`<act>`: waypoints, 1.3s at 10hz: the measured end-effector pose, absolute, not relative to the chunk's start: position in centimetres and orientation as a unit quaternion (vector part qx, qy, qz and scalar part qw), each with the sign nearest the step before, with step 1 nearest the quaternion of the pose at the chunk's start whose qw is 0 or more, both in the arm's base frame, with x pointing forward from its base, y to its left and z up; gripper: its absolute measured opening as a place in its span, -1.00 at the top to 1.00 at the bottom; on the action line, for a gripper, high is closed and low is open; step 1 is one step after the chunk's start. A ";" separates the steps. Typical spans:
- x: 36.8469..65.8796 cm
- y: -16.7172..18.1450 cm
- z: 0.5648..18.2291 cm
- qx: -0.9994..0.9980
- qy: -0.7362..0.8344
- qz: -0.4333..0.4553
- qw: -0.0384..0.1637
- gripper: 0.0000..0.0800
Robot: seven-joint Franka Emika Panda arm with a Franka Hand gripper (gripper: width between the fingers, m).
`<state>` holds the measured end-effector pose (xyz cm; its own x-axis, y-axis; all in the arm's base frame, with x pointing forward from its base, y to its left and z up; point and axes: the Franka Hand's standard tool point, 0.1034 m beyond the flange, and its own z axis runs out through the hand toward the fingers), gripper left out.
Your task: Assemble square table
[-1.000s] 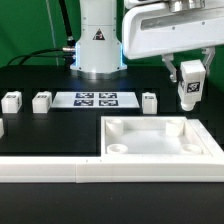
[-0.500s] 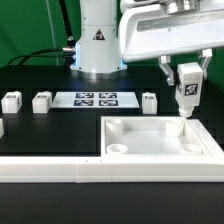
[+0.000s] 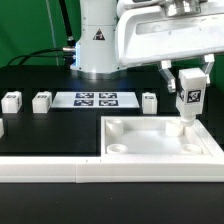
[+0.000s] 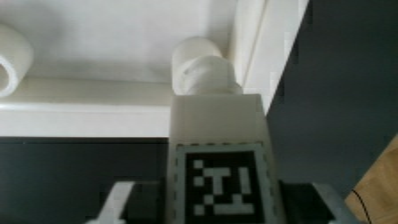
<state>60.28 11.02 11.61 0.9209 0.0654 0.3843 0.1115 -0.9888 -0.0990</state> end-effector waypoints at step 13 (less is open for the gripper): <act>62.2 10.6 10.5 -0.972 -0.044 -0.226 0.054 0.27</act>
Offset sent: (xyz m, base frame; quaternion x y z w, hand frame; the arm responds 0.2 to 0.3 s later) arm 0.0277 -0.0035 -0.0008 -0.0076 0.0095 -0.0334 0.9994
